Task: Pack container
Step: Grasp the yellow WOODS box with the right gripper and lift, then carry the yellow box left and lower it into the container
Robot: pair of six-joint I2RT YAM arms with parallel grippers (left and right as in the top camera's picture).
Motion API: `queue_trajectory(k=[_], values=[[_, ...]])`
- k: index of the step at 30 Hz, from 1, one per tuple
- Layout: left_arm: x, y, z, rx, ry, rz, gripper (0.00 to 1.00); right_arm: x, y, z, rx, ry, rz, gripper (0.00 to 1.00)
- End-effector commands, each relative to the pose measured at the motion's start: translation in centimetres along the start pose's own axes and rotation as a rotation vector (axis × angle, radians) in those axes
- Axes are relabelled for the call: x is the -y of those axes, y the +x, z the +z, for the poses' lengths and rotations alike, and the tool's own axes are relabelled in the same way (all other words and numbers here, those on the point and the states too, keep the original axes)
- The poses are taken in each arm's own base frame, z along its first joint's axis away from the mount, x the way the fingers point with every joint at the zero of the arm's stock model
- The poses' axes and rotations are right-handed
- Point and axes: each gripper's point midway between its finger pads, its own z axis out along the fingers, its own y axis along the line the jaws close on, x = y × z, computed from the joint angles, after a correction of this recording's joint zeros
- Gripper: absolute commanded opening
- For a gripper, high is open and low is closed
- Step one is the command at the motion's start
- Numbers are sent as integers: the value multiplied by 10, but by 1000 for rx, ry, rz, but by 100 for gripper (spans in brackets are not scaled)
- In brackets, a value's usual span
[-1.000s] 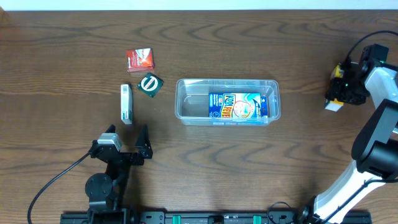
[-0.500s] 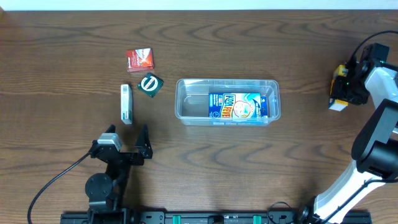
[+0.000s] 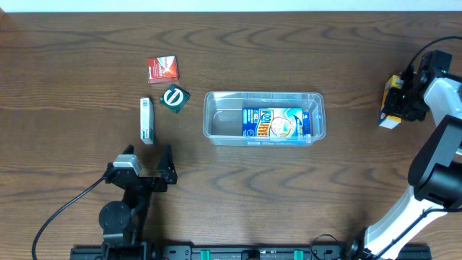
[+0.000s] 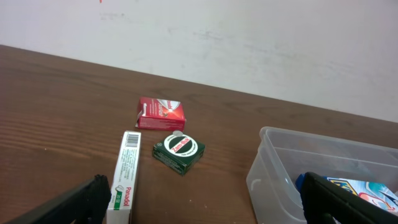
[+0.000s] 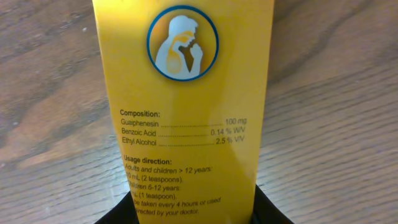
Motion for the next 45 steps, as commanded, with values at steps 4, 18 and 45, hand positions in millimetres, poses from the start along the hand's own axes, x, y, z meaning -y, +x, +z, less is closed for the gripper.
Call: queue_trajectory(k=[4,18,45], values=[[-4,16,1,-48,-10,1,98,-16,-16,-31,75,-104,17,24],[-4,16,1,-48,-10,1,98,-101,-26,-163,345,-232,-266,25],[-4,16,1,-48,-10,1,98,-264,106,-211,288,-360,-1090,33]])
